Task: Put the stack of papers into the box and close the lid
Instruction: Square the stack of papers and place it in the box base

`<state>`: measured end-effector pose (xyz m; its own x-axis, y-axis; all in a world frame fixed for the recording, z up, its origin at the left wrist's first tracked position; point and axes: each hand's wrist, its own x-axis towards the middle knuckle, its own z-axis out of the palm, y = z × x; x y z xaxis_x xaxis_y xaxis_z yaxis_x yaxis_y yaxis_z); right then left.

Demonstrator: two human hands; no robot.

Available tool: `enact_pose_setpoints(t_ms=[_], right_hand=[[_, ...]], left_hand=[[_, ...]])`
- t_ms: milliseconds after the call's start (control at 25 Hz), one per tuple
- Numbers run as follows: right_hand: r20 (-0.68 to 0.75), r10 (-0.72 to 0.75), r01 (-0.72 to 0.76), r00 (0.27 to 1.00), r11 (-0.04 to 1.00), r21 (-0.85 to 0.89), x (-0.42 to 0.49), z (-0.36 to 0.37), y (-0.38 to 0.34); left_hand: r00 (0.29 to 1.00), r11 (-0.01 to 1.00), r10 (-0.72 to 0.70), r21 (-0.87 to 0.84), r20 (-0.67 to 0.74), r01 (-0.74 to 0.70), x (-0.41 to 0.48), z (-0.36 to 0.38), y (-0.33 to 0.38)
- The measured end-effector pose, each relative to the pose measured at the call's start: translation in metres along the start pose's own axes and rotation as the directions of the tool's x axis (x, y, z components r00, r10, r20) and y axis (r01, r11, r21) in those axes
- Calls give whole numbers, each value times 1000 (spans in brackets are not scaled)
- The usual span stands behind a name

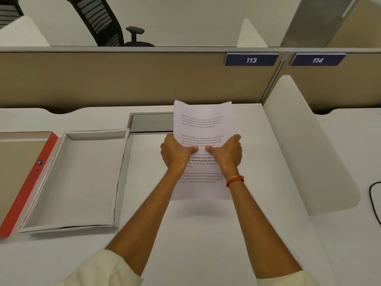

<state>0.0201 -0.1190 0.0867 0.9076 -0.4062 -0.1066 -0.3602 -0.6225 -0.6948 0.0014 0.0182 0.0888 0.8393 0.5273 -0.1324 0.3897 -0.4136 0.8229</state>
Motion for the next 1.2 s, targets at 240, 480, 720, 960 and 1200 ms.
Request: enact_pose_setpoints(t_ms=[240, 480, 720, 960, 1200], right_hand=[[57, 4, -2, 998, 999, -34, -21, 13, -7], [86, 5, -1, 996, 999, -40, -60, 43, -31], [144, -17, 27, 989, 997, -70, -114, 95, -78], [221, -56, 68, 974, 997, -48, -164, 157, -132], [297, -77, 100, 952, 993, -65, -197, 215, -173]], left_hand=[[999, 999, -12, 53, 41, 10, -4, -24, -16], [998, 998, -18, 67, 67, 13, 5, -70, -45], [995, 995, -77, 62, 61, 73, 30, -142, -88], [994, 990, -109, 90, 22, 107, 70, -217, -139], [987, 982, -156, 115, 28, 152, 109, -274, -180]])
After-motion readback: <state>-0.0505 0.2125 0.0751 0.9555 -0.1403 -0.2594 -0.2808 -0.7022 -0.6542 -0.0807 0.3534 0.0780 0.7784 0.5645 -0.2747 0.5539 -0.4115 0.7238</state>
